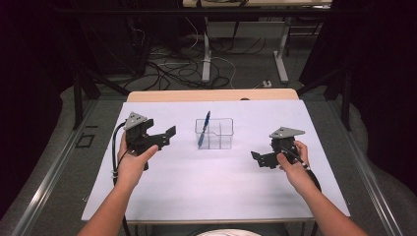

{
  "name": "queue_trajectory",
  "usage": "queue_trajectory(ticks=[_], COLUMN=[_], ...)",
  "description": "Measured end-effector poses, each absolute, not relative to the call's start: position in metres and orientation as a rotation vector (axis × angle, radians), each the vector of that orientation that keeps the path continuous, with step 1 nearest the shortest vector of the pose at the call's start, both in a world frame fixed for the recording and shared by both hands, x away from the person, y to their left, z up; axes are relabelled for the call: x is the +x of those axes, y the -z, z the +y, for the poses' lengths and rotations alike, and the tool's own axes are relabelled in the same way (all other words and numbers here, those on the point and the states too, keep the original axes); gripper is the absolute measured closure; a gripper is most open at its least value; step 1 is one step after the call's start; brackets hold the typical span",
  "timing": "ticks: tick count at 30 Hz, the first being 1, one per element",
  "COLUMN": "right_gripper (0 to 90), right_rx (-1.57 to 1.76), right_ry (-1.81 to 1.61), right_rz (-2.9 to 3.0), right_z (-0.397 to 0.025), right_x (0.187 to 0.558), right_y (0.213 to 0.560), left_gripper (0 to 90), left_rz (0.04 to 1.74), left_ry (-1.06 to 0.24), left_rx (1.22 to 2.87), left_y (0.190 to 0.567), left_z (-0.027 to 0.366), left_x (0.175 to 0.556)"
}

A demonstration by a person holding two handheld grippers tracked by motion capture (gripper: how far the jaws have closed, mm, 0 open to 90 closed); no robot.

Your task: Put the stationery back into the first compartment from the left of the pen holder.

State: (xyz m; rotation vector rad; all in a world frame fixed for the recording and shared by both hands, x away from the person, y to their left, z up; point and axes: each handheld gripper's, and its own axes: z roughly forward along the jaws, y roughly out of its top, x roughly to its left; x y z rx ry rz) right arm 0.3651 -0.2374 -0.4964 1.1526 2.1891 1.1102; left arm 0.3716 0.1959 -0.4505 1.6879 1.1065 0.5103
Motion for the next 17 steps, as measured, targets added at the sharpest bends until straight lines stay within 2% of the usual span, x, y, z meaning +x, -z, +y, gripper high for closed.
queue_trajectory(ticks=[3,17], right_gripper=[0.0,0.0], right_rx=[1.161,1.237], right_ry=[-1.112,-1.126], right_rz=[2.179,2.147], right_z=[-0.239,-0.246], right_x=[0.365,0.366], right_y=[0.497,0.501], left_gripper=[0.4,0.1], left_rz=[1.133,1.211], left_ry=[-0.53,-0.533], left_rx=[1.691,1.666], left_y=[0.457,0.482], left_z=[0.205,0.234], left_x=[0.367,0.358])
